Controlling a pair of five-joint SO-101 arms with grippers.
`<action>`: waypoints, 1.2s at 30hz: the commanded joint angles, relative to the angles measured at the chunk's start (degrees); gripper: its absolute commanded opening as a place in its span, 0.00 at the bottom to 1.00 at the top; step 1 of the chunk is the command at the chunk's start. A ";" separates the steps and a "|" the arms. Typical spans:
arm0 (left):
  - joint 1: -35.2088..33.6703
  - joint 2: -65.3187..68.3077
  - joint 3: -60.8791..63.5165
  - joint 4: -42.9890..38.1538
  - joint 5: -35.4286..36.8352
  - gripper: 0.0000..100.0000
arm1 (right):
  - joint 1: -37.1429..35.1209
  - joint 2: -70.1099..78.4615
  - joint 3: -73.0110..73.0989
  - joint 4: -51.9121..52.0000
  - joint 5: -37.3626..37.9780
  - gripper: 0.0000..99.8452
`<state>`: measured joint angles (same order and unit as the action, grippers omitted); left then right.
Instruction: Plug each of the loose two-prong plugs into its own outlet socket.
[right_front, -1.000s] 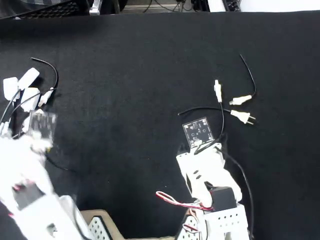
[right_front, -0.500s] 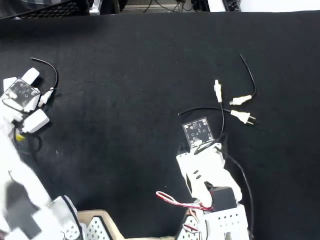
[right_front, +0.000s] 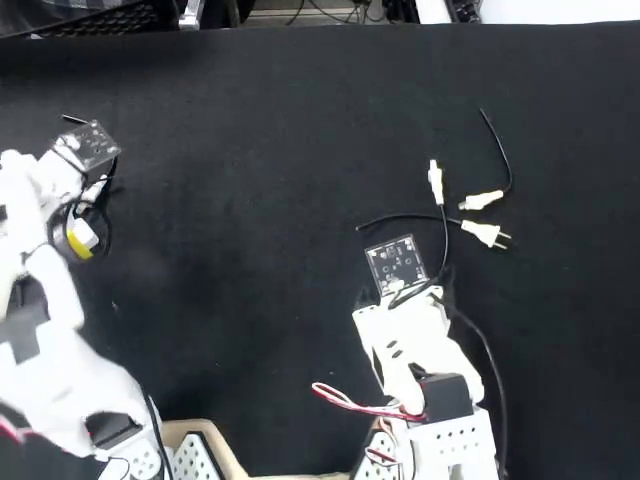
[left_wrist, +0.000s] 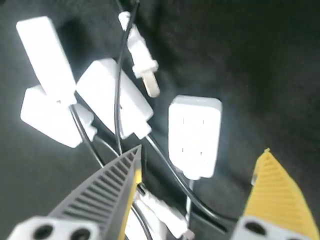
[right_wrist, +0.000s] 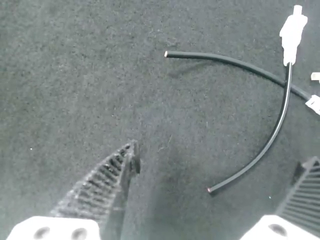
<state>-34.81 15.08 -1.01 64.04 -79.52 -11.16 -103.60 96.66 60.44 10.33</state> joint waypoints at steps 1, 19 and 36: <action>0.22 5.27 -7.87 0.88 1.41 0.35 | -0.53 -4.26 -0.13 -0.35 0.53 0.46; 0.40 16.88 -18.33 12.84 2.55 0.27 | -0.53 -4.26 -0.13 -0.97 0.53 0.46; 11.56 15.03 -24.84 33.23 2.99 0.03 | -0.53 -4.26 -0.13 -1.05 0.53 0.46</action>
<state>-28.75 32.57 -20.88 88.04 -77.14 -11.16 -103.60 96.66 60.26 10.33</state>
